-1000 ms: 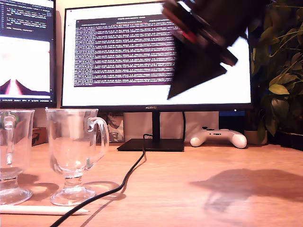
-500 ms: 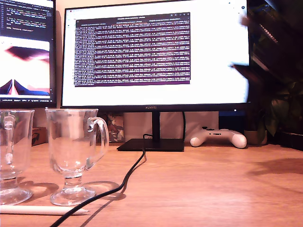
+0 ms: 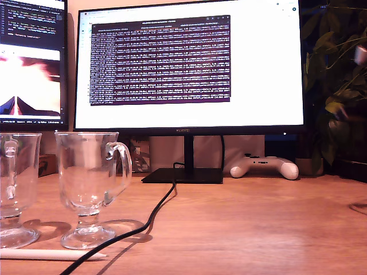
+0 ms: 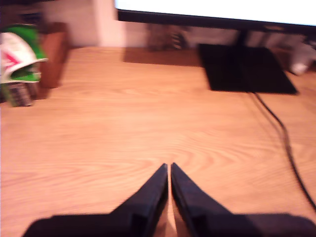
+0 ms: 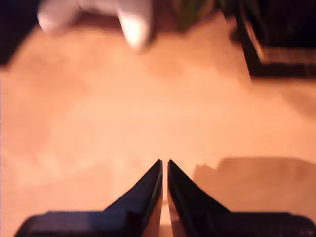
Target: Pick the small glass cups in front of you with each of your hands, and place them behind the white pen
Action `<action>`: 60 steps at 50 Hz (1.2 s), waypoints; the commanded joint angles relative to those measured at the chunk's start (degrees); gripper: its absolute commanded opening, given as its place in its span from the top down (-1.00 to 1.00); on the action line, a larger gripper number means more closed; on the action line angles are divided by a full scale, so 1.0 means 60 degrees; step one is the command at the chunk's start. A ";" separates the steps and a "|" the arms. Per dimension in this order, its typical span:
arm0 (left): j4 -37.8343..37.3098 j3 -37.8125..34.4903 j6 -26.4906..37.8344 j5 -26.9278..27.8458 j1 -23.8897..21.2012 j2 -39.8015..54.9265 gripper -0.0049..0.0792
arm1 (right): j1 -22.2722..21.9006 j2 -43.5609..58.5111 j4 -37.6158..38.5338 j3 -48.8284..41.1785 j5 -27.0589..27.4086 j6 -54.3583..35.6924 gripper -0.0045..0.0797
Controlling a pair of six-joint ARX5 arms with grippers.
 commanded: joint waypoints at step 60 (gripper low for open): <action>-0.2328 -0.3118 -0.0036 -0.1967 -0.0321 -0.6175 0.94 | -0.0597 -0.4670 0.2379 -0.4503 -0.1042 -0.0317 0.92</action>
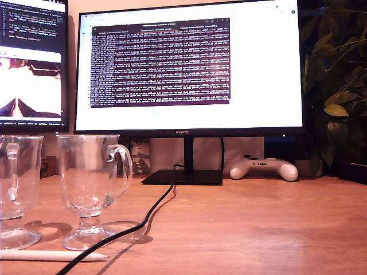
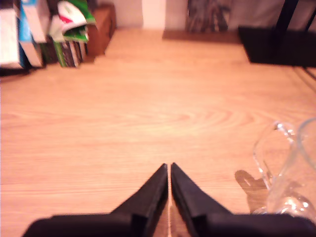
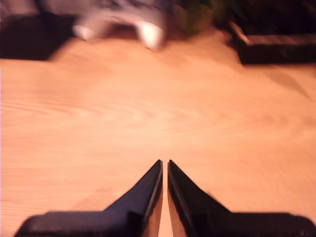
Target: Pick the small glass cups in front of you with each of your hands, and place them behind the white pen
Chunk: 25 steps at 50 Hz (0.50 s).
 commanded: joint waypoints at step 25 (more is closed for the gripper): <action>-0.0193 -0.0149 -0.0281 -0.1253 0.0080 -0.0419 0.94 | -0.0007 -0.1690 -0.0732 -0.0182 -0.0758 -0.0131 0.92</action>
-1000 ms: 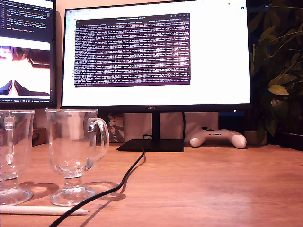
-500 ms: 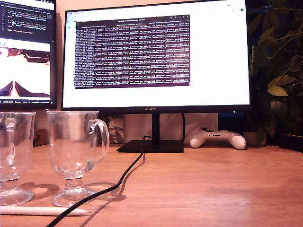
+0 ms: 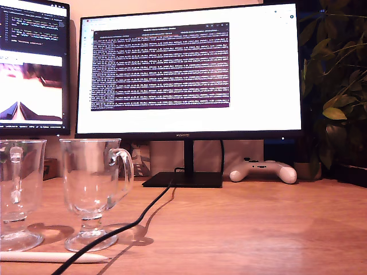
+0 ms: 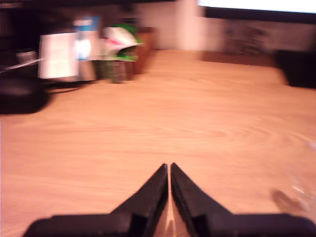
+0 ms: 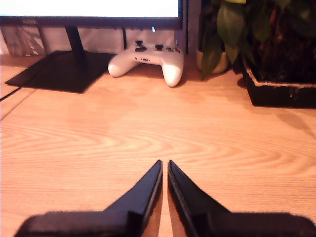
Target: Pick the small glass cups in front of you with each of your hands, and place them behind the white pen
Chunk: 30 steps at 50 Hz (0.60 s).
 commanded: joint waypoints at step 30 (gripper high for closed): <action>0.0922 -0.0251 0.0492 0.1490 0.1614 -0.0084 0.94 | 0.0000 -0.1311 -0.1253 -0.0178 -0.0710 0.0018 0.92</action>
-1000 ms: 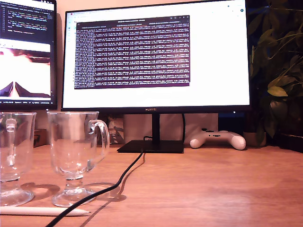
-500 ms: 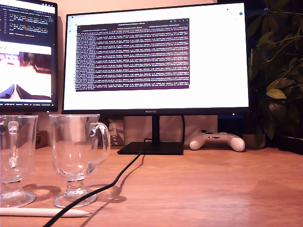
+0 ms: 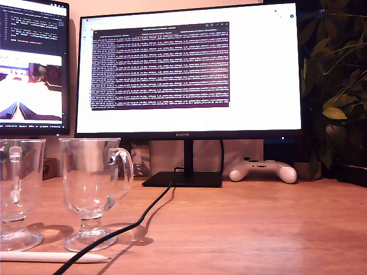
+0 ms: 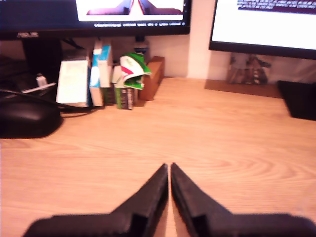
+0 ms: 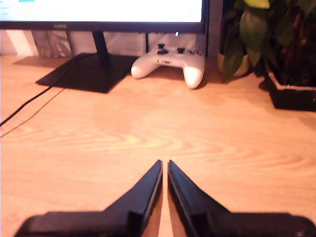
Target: Pick the small glass cups in front of you with each of your hands, and place them behind the white pen
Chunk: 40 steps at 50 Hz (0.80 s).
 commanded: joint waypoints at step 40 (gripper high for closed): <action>-0.1064 -0.0233 -0.0747 0.0452 0.0142 -0.0084 0.94 | 0.0000 -0.3989 -0.2834 -0.0178 0.0721 0.0004 0.92</action>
